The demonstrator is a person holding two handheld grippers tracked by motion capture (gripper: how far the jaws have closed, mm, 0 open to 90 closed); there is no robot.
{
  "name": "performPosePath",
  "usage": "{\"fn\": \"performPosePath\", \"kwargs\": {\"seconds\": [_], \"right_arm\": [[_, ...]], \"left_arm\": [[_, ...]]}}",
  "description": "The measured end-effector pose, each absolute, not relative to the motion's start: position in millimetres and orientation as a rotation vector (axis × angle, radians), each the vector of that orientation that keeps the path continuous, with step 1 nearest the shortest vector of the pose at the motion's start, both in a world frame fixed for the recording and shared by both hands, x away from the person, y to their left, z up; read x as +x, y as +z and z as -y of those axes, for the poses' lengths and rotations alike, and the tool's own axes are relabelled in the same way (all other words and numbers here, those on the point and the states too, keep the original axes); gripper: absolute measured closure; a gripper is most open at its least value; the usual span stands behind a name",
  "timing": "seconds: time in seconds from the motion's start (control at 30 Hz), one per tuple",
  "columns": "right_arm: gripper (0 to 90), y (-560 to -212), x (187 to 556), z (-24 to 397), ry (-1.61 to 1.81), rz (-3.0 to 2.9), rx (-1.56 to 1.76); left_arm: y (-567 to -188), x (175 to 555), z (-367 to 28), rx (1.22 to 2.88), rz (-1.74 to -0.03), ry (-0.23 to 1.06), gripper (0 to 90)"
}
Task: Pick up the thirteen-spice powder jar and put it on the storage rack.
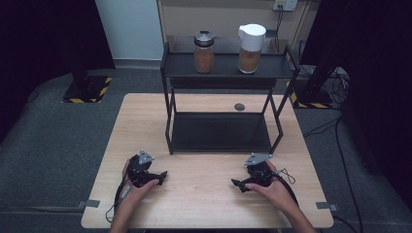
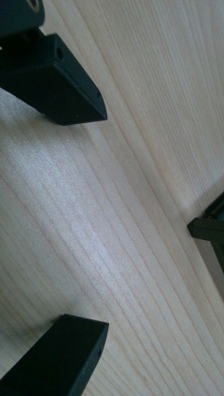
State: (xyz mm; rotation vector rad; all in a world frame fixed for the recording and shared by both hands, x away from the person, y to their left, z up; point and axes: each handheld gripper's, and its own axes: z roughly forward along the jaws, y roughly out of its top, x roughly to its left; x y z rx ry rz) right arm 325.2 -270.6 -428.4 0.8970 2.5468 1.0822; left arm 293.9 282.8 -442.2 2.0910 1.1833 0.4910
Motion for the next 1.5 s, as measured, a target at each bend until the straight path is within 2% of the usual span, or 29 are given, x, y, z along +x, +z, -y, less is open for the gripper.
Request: {"fn": "performPosePath", "kwargs": {"seconds": [1.5], "right_arm": [[1.0, -441, 321, 266, 1.076, -2.536, 0.884]], "left_arm": [[-442, 294, -283, 2.089, -1.185, 0.491, 0.5]]}}
